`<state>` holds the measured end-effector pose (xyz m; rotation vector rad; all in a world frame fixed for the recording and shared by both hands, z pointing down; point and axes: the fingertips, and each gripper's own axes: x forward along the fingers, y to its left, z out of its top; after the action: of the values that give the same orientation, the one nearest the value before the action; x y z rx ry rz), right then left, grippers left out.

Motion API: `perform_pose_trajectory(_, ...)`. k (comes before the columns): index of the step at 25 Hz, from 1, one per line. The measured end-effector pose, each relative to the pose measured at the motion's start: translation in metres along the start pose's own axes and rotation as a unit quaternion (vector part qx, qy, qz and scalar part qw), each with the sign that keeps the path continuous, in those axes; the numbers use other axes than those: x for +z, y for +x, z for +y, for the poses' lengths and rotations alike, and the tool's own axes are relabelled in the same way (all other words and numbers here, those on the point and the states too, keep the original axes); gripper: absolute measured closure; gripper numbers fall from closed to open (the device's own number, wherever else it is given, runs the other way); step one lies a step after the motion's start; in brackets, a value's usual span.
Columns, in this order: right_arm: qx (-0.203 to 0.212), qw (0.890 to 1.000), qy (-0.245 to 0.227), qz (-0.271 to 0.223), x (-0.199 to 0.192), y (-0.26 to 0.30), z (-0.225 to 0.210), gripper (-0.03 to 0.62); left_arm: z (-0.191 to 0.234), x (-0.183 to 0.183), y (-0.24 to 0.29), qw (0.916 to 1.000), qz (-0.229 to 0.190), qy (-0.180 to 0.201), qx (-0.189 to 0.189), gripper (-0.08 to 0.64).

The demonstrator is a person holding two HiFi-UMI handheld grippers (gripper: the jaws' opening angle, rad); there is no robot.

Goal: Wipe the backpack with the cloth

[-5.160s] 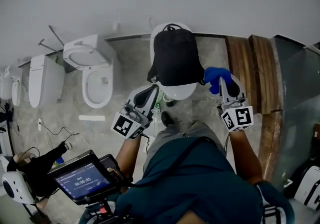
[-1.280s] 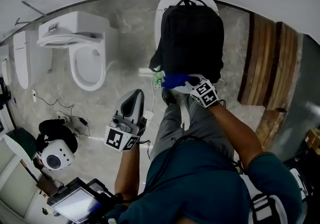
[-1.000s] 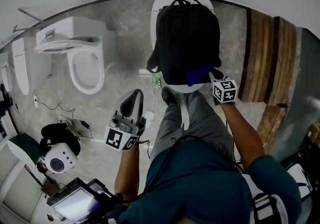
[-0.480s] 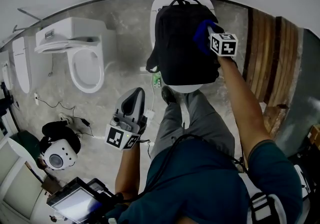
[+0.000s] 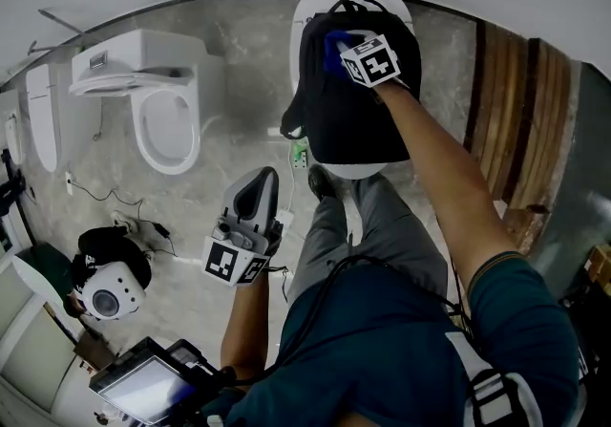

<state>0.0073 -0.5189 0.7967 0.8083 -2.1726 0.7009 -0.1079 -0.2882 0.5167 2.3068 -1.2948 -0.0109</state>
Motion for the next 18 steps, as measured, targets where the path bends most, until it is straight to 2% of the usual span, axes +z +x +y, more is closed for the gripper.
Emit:
perform_pose_trajectory(5,0.029,0.997,-0.017,-0.074,0.009,-0.023,0.03,0.569,-0.004,0.002,-0.006,1.0,-0.002,0.004,-0.005,0.557)
perform_pose_trajectory(11,0.043,0.992,0.045,-0.113,-0.004,-0.051,0.044,0.569,-0.011,0.012,-0.013,0.9996,-0.008,0.016,-0.021,0.557)
perform_pose_trajectory(18,0.02,0.987,0.098,-0.128,-0.048,-0.08,0.061,0.569,-0.029,0.018,-0.033,0.9986,-0.01,0.031,-0.043,0.557)
